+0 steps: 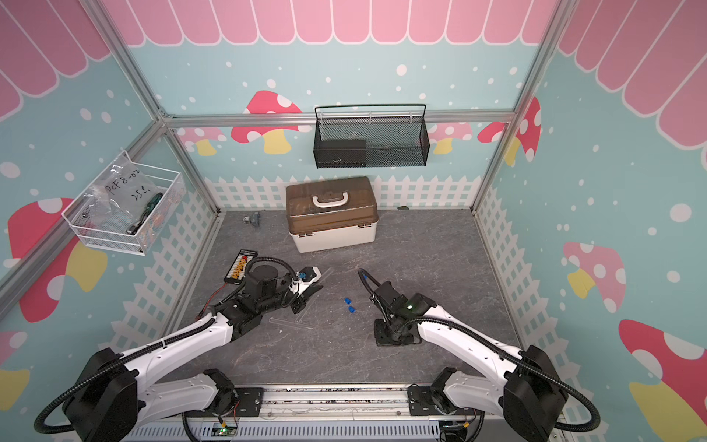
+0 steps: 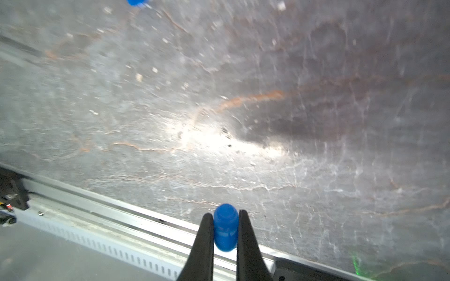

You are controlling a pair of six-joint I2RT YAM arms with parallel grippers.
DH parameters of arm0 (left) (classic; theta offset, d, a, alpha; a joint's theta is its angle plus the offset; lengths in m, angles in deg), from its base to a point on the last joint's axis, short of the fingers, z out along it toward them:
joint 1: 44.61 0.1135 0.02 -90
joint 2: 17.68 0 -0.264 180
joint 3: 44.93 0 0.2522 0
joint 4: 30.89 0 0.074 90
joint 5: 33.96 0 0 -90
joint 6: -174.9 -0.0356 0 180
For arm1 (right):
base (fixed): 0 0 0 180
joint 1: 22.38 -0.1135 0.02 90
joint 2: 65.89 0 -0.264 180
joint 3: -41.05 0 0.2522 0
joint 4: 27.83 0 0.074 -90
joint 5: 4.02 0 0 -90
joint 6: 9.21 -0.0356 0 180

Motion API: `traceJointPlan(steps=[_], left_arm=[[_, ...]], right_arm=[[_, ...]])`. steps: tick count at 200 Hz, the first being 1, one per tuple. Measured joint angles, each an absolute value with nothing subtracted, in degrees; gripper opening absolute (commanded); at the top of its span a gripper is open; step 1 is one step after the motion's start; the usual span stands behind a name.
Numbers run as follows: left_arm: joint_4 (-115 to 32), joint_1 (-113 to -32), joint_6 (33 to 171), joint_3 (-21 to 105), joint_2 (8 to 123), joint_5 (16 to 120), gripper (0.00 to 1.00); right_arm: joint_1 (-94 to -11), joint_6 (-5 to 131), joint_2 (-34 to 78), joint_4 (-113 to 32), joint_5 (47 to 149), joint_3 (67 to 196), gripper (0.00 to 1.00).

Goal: Insert stoppers into test tubes
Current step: Pick up the stopper from the center of the board, then place the stopper at the center of the board.

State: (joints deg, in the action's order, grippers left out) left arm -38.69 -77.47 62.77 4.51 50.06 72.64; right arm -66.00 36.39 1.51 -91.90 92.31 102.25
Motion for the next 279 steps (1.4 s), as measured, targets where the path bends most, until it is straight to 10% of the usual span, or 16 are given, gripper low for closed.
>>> traceJointPlan(steps=[140, 279], left_arm=[[-39.1, -54.0, 80.4, 1.0, 39.6, 66.7, 0.00], [-34.5, -53.0, 79.3, -1.8, 34.3, 65.1, 0.00]], right_arm=[[-71.6, 88.8, 23.4, -85.4, 92.9, 118.1, 0.06], [-77.2, 99.9, 37.7, -80.8, 90.9, 120.0, 0.15]])
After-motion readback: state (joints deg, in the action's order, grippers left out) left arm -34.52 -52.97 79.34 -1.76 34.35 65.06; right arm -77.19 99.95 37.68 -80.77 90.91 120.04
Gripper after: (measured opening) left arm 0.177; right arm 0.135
